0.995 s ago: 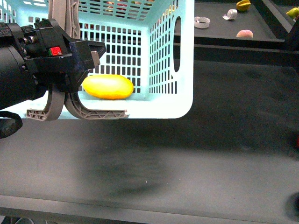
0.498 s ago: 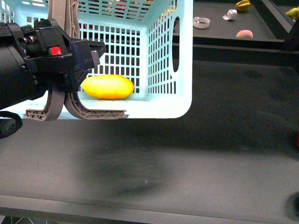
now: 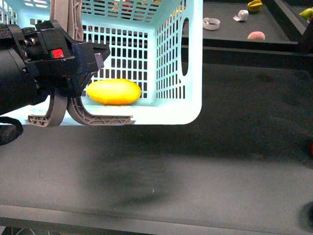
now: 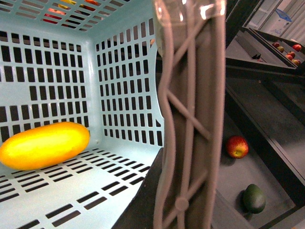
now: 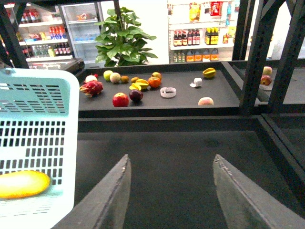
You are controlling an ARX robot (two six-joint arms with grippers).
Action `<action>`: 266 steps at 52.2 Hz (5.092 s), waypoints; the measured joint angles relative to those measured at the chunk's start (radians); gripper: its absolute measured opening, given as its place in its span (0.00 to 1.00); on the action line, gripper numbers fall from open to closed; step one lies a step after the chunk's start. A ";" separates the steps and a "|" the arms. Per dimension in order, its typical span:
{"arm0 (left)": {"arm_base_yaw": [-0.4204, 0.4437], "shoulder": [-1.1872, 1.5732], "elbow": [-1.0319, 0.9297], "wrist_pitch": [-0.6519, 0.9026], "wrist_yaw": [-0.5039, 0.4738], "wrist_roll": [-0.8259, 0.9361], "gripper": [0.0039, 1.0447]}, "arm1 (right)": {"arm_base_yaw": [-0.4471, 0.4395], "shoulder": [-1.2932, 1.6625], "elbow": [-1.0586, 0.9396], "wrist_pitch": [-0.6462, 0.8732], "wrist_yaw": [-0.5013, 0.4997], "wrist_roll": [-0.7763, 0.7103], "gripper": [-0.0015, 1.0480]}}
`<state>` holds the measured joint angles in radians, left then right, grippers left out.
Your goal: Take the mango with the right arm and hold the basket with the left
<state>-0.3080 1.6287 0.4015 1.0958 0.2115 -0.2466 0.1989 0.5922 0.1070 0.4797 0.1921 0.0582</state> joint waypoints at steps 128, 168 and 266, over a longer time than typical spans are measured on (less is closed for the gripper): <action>0.000 0.000 0.000 0.000 0.000 0.002 0.05 | -0.198 -0.587 -0.101 -0.478 -0.192 -0.056 0.49; 0.134 0.195 0.262 0.024 -0.119 -0.301 0.05 | -0.198 -0.587 -0.101 -0.478 -0.192 -0.055 0.92; 0.350 0.450 0.688 -0.476 -0.553 -1.026 0.92 | -0.198 -0.588 -0.101 -0.478 -0.192 -0.055 0.92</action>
<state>0.0418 2.0785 1.0893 0.6201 -0.3416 -1.2728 0.0013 0.0044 0.0063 0.0017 -0.0002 0.0029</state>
